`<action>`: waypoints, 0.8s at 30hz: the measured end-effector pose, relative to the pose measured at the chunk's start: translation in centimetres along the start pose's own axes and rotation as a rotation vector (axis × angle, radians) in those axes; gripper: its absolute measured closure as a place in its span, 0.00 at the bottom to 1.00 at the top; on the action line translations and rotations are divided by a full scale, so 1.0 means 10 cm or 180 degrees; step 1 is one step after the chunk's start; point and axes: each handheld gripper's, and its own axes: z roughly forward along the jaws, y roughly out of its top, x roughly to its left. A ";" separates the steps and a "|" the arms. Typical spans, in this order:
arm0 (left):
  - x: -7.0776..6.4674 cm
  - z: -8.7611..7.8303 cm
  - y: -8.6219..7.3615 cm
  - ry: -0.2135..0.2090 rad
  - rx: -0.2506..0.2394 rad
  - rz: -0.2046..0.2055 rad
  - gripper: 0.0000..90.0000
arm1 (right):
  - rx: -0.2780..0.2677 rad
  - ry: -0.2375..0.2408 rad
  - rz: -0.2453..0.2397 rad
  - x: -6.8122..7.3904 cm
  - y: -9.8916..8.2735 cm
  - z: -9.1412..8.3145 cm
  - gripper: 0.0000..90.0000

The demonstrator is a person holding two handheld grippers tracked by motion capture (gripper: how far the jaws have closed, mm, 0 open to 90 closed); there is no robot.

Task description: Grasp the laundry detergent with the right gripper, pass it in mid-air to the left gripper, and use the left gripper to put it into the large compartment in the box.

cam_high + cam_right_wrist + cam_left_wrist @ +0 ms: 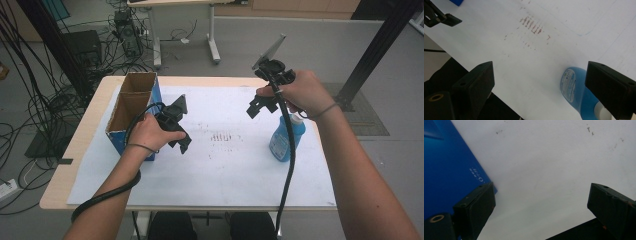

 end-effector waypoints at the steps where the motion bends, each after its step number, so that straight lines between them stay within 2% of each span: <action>1: 0.00 0.00 0.01 0.0001 0.0004 0.0018 0.09 | 0.0005 0.0001 0.0005 0.00 0.00 0.00 0.09; 24: 0.03 0.02 0.00 -0.0019 -0.0048 -0.0002 0.09 | -0.0044 -0.0004 -0.0042 0.06 -0.15 -0.05 0.10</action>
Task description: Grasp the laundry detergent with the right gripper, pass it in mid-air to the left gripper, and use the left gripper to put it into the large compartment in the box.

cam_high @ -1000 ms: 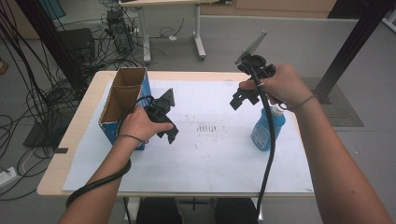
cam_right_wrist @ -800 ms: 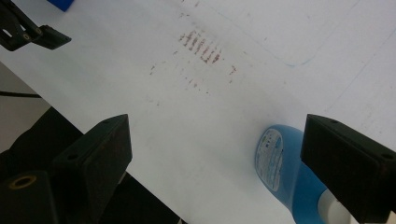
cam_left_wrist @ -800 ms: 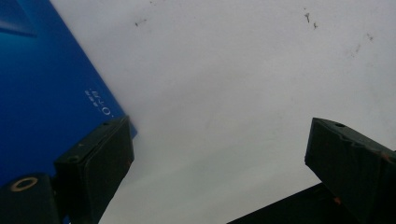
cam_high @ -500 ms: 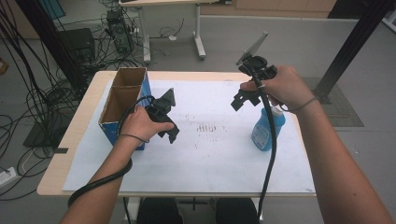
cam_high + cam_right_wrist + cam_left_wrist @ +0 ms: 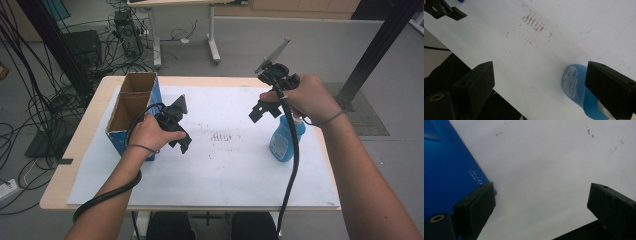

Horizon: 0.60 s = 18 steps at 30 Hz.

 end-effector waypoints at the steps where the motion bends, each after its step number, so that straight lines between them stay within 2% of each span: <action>1: 0.00 0.00 0.00 0.0001 0.0005 0.0001 0.09 | -0.0004 -0.0004 -0.0004 0.00 -0.01 0.00 0.10; 18: 0.02 0.01 0.00 -0.0037 -0.0014 -0.0042 0.10 | -0.0051 0.0014 -0.0010 0.02 -0.23 -0.04 0.10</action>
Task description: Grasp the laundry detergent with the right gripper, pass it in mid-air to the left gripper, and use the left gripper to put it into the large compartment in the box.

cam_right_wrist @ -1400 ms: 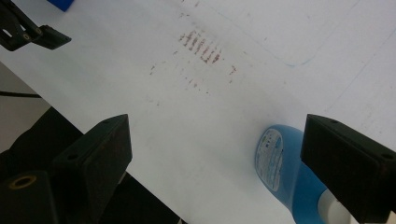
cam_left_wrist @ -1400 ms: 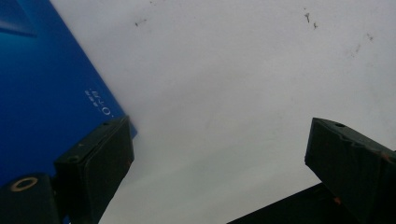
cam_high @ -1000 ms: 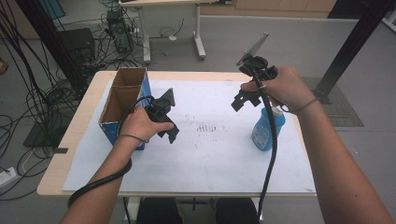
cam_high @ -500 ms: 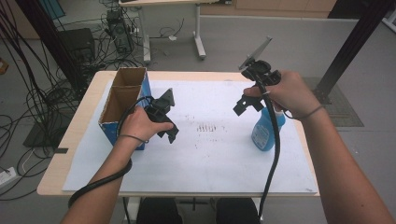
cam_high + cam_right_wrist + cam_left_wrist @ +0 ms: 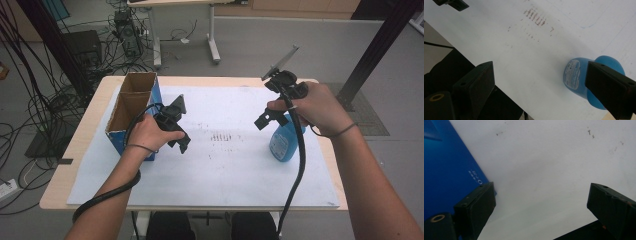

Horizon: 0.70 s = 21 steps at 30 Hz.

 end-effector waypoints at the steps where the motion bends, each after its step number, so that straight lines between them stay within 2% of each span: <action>1: 0.00 0.00 0.00 0.0000 0.0000 0.0001 0.10 | 0.0003 0.0001 -0.0006 0.00 -0.02 0.00 0.10; 8: 0.00 0.02 -0.01 -0.0017 0.0008 -0.0014 0.09 | 0.0007 0.0014 -0.0016 0.01 -0.09 0.01 0.10; 21: -0.01 0.04 -0.01 -0.0023 0.0025 -0.0006 0.09 | 0.0049 0.0062 0.0066 -0.06 -0.29 0.10 0.10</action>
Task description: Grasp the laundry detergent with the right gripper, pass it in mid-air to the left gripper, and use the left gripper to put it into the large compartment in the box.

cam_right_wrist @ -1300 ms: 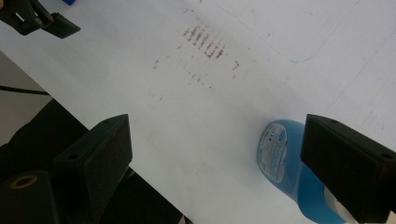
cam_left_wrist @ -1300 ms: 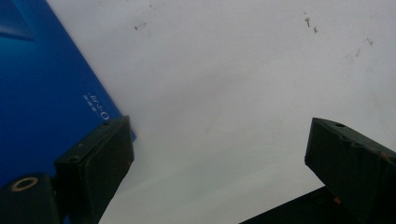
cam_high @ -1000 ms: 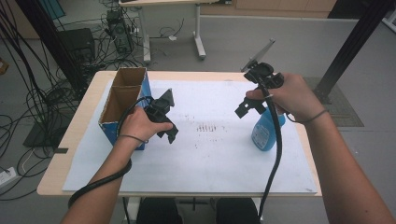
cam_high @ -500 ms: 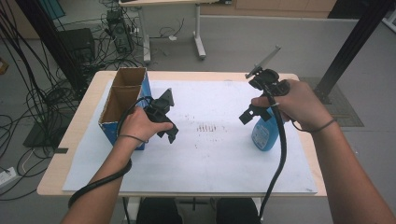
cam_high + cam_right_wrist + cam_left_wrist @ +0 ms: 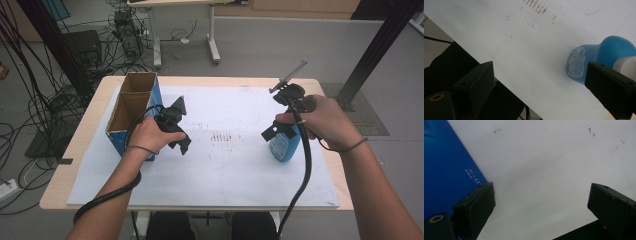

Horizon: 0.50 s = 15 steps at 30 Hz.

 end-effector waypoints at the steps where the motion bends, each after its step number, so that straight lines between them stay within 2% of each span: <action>1: 0.00 0.00 0.00 -0.0002 -0.0008 -0.0009 0.09 | -0.0010 0.0000 0.0007 -0.01 -0.01 0.00 0.10; 15: -0.01 -0.02 0.00 0.0015 -0.0014 -0.0004 0.09 | -0.0006 -0.0041 -0.0006 -0.02 -0.17 -0.01 0.10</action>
